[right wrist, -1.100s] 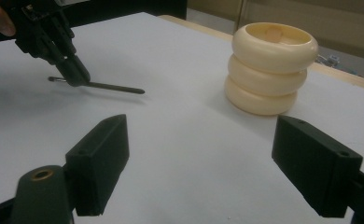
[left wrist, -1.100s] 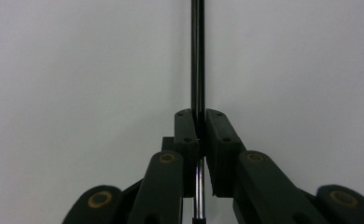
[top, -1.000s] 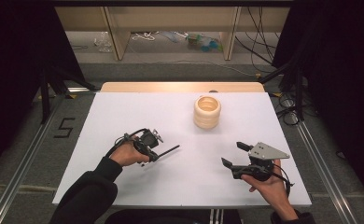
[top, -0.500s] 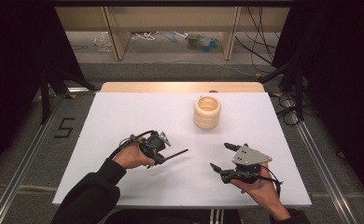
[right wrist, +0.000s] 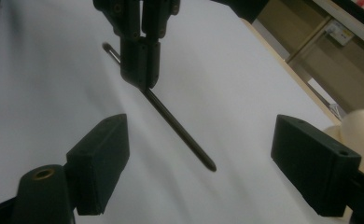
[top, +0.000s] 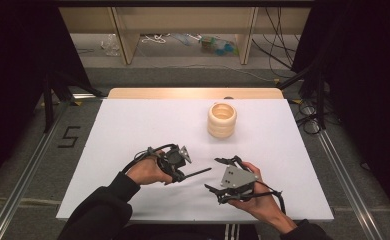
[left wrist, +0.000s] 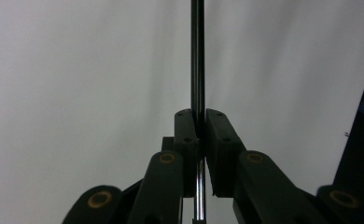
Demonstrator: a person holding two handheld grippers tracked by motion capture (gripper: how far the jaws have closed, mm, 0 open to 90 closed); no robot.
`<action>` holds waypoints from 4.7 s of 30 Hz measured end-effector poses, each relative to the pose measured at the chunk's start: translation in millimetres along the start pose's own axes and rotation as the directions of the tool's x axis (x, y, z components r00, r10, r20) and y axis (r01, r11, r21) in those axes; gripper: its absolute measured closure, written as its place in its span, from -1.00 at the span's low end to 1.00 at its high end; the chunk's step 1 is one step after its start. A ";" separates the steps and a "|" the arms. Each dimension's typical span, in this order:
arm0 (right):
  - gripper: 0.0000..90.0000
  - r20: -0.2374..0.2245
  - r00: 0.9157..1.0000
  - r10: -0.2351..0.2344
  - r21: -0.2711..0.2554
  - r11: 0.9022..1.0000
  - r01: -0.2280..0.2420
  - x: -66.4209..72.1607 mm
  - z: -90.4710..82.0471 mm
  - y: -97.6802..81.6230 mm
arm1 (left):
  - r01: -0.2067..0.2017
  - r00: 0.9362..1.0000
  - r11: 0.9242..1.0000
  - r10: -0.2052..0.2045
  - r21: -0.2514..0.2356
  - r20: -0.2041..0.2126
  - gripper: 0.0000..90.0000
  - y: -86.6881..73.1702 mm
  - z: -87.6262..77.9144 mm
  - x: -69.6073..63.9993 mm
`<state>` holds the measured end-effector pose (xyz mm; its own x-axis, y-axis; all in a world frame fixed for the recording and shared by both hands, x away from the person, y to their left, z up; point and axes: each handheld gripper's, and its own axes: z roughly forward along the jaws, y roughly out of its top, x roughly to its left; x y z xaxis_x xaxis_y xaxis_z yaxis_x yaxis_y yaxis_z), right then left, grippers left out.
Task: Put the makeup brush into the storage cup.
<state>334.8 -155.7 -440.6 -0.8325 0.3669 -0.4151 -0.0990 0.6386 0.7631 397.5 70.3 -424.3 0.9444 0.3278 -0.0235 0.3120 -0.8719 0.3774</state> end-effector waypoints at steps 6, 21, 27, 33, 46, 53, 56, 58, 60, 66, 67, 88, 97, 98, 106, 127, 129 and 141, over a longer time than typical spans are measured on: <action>-0.46 -0.021 0.995 -0.095 0.042 0.995 0.096 6.3 14.8 7.1 | -0.008 1.000 1.000 0.008 -0.006 0.006 0.86 2.0 -2.8 -2.7; -0.18 -0.077 0.962 -0.261 0.117 0.956 0.269 20.8 38.4 15.3 | -0.011 1.000 1.000 0.012 -0.004 0.023 0.86 1.8 -3.6 -4.0; -0.10 -0.067 0.915 -0.398 0.144 0.904 0.403 15.7 43.0 18.5 | -0.028 0.999 1.000 0.028 -0.005 0.026 0.86 2.3 -6.5 -5.6; 0.06 -0.087 0.904 -0.419 0.159 0.890 0.427 17.8 46.8 19.5 | -0.031 0.999 1.000 0.031 -0.005 0.026 0.86 3.3 -8.8 -7.3; 0.35 -0.098 0.822 -0.562 0.155 0.807 0.570 19.5 53.5 25.4 | -0.045 0.998 0.999 0.045 0.002 0.035 0.86 3.4 -8.5 -8.5; 0.48 -0.119 0.800 -0.588 0.151 0.786 0.600 21.0 55.9 26.6 | -0.047 0.998 0.999 0.047 0.003 0.033 0.86 3.6 -7.9 -8.8; 0.51 -0.107 0.800 -0.590 0.163 0.783 0.600 21.9 56.2 27.1 | -0.047 0.998 0.999 0.047 0.004 0.034 0.86 3.6 -8.0 -8.8; 0.55 -0.115 0.825 -0.553 0.185 0.804 0.565 25.3 56.2 25.2 | -0.046 0.998 0.999 0.045 0.005 0.035 0.86 3.6 -8.0 -8.6; 0.57 -0.117 0.824 -0.554 0.195 0.801 0.566 26.1 56.7 25.6 | -0.046 0.998 0.999 0.046 0.005 0.036 0.86 3.6 -7.9 -8.6; 0.62 -0.132 0.804 -0.580 0.180 0.784 0.595 25.6 59.5 27.0 | -0.044 0.998 0.999 0.043 0.003 0.039 0.86 3.5 -8.4 -8.1; 0.63 -0.144 0.799 -0.584 0.161 0.783 0.601 25.5 61.4 26.6 | -0.042 0.998 0.999 0.042 0.003 0.037 0.86 3.4 -8.4 -8.2; 0.87 -0.145 0.813 -0.564 0.226 0.781 0.582 26.0 57.0 27.7 | 0.013 0.999 0.999 -0.010 -0.051 0.041 0.75 0.4 -13.5 -4.1; 0.87 -0.128 0.810 -0.573 0.190 0.787 0.587 4.5 52.7 22.7 | 0.097 0.995 0.978 -0.095 -0.186 0.021 0.32 -7.8 -28.0 2.9; 0.87 -0.123 0.819 -0.561 0.197 0.795 0.574 3.0 51.0 22.6 | 0.086 0.996 0.981 -0.085 -0.174 0.014 0.26 -8.9 -31.0 5.1; 0.87 -0.090 0.842 -0.532 0.204 0.817 0.539 -5.0 45.2 20.3 | 0.118 0.991 0.967 -0.129 -0.226 -0.034 -0.15 -18.1 -42.5 13.2; 0.87 0.013 0.905 -0.426 0.225 0.883 0.413 -39.2 25.2 7.1 | 0.170 0.956 0.842 -0.267 -0.512 -0.121 -0.56 -66.2 -45.5 -0.9; 0.87 0.017 0.916 -0.401 0.221 0.895 0.387 -41.3 23.7 6.1 | 0.173 0.949 0.822 -0.286 -0.543 -0.131 -0.57 -69.5 -42.6 -4.6; 0.87 0.068 0.996 -0.057 0.080 0.995 0.051 -58.9 11.5 -3.8 | 0.140 0.914 0.735 -0.353 -0.663 -0.198 -0.62 -95.2 -34.3 -22.8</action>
<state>390.5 -172.0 -424.7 -0.7867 0.3749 -0.4904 -0.0977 0.7087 0.6987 342.8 158.3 -428.0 0.7332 0.6794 0.0286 0.2934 -0.3540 0.8880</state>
